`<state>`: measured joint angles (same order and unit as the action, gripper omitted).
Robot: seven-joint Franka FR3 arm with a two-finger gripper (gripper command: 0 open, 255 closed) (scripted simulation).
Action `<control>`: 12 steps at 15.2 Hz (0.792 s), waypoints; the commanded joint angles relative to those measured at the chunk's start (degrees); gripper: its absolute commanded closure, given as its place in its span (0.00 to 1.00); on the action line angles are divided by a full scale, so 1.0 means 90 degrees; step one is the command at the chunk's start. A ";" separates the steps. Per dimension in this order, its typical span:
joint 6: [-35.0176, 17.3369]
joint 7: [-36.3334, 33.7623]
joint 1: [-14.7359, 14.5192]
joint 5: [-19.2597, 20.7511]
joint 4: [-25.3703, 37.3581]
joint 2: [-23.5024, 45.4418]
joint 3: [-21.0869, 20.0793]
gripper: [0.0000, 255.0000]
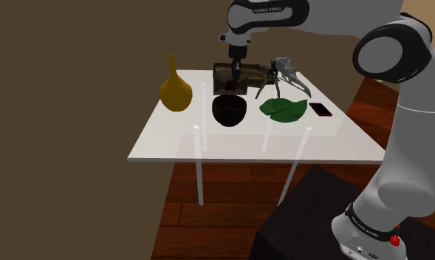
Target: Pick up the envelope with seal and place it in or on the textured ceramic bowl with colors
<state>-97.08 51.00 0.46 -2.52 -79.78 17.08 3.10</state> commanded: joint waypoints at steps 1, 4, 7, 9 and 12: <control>-0.0177 0.0014 0.0003 0.0000 -0.0206 -0.0033 0.0003 1.00; -0.0441 0.0021 -0.0001 -0.0001 -0.0487 -0.0049 0.0002 1.00; -0.0563 0.0025 -0.0002 -0.0002 -0.0611 -0.0052 0.0001 1.00; -0.0562 0.0025 -0.0002 -0.0002 -0.0610 -0.0052 0.0001 1.00; -0.0562 0.0025 -0.0002 -0.0002 -0.0610 -0.0052 0.0001 1.00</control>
<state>-102.11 51.23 0.45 -2.53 -85.18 16.57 3.13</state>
